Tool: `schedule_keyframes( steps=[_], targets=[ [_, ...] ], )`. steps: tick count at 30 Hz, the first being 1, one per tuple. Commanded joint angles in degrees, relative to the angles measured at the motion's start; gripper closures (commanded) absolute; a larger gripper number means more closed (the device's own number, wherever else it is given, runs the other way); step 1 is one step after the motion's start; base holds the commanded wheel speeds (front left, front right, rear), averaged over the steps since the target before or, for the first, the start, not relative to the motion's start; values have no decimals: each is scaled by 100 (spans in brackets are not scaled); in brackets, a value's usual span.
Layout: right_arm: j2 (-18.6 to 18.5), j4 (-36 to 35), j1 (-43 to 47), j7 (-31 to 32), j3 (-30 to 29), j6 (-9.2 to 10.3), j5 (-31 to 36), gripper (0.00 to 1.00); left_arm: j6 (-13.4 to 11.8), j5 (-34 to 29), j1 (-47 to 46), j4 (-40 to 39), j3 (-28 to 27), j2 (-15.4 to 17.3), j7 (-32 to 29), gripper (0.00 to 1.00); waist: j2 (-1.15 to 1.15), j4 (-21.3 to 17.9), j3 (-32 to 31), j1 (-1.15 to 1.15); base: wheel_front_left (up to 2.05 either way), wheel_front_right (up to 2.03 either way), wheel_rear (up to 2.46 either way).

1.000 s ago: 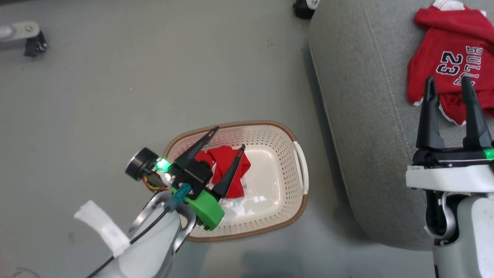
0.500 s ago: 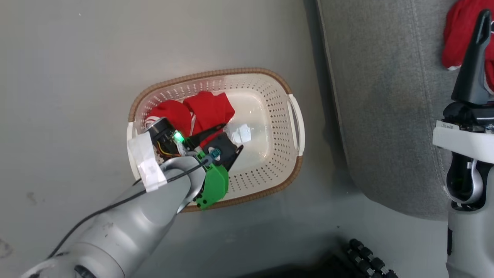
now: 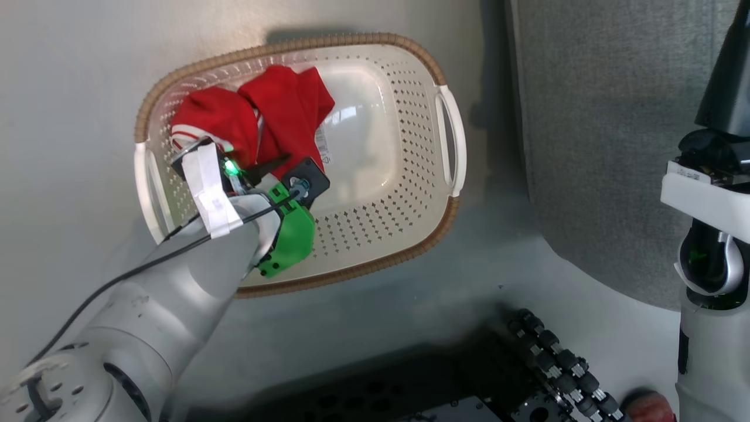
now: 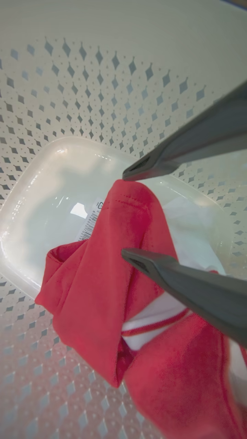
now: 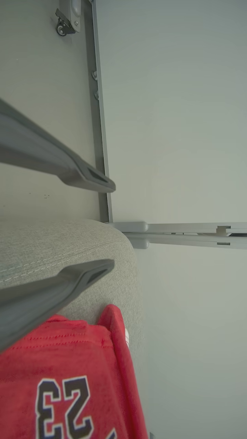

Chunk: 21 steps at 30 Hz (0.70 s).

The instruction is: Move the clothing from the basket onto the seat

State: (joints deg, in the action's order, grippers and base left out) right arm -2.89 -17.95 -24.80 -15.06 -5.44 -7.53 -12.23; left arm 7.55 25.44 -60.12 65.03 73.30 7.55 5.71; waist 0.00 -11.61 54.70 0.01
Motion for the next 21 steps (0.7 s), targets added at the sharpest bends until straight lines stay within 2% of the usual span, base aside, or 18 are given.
schedule_keyframes(
  steps=[1, 7, 10, 16, 19, 20, 21],
  targets=[
    [1, -77, -81, -18, 14, 8, -29, 0, -12, -101, -195, 80, 4, 33, -62, 0, 0, -80, 288, -1, 0, 0, 0],
    [0, -192, -126, -18, -18, 8, -77, 0, -12, -1050, -463, 423, 10, 0, -210, 0, 0, -69, 510, -1, 0, 0, 0],
    [0, -216, -131, -18, -30, 8, -63, 0, -20, -1183, -564, 570, 14, -60, -151, 0, 0, -45, 579, -1, 0, 0, 0],
    [-1, -224, -140, -18, 13, 8, -126, 0, -259, -1311, -644, 725, 12, -131, 50, 0, 0, -88, 643, -1, 0, 0, 0],
    [0, -224, -120, -18, 24, 8, -161, 0, -287, -1333, -660, 771, 12, -130, 141, 0, 0, -128, 673, -1, 0, 0, 0],
    [0, -218, -108, -18, 30, 8, -165, 0, -304, -1351, -677, 784, 12, -123, 189, 19, 0, -146, 685, -1, 0, 0, 0],
    [0, -219, -103, -18, 36, 8, -165, 0, -319, -1364, -690, 792, 12, -121, 219, 74, 0, -158, 694, -1, 0, 0, 0]
  ],
)
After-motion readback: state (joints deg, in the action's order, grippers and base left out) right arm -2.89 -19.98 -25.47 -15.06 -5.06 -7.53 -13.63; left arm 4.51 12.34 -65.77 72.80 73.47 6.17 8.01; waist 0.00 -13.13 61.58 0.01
